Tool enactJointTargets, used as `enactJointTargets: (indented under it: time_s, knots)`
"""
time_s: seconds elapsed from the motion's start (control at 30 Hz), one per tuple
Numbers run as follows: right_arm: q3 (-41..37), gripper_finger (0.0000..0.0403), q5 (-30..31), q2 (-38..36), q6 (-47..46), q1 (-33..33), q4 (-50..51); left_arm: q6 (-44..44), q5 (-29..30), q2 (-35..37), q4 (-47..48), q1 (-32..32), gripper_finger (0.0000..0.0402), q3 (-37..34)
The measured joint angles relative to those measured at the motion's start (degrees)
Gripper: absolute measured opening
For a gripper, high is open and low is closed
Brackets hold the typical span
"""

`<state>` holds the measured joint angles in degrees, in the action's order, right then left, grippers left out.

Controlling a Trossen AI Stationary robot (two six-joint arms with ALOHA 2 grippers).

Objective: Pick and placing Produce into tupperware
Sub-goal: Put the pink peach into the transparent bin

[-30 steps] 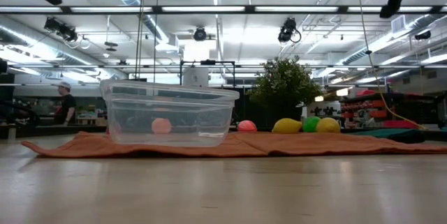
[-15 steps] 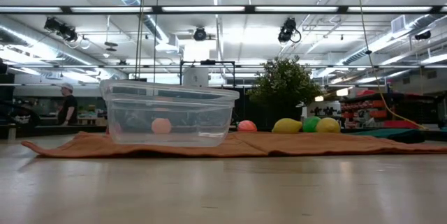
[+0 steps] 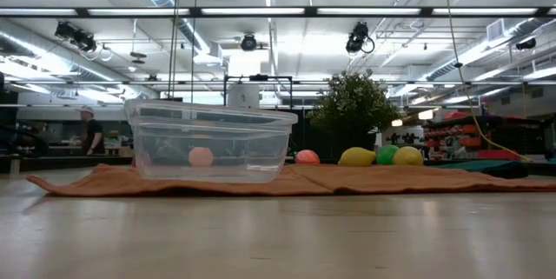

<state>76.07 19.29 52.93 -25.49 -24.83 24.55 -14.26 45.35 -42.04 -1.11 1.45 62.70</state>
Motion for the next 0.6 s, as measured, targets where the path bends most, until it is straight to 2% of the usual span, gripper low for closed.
enactJointTargets:
  time_s: [0.13, 0.3, 0.43, 0.6]
  knots:
    - [2.6, 0.0, 0.0, 0.7, 7.0, -0.2, 0.5, -1.7, -2.7, -7.1, 11.5, 0.8, 0.0013, 8.4]
    - [4.6, 0.0, -1.1, 0.6, 6.1, -0.2, 8.1, -5.0, -11.7, -13.7, 26.2, 3.9, 0.0007, 16.2]
    - [5.4, 0.0, -4.4, 0.6, 3.9, -0.2, 17.1, -8.5, -14.8, -17.9, 38.0, 6.9, 0.0019, 19.3]
    - [5.1, 0.0, -8.0, 0.9, -0.7, -0.1, 25.9, -15.5, -16.8, -21.3, 48.2, 11.2, 0.0038, 19.4]
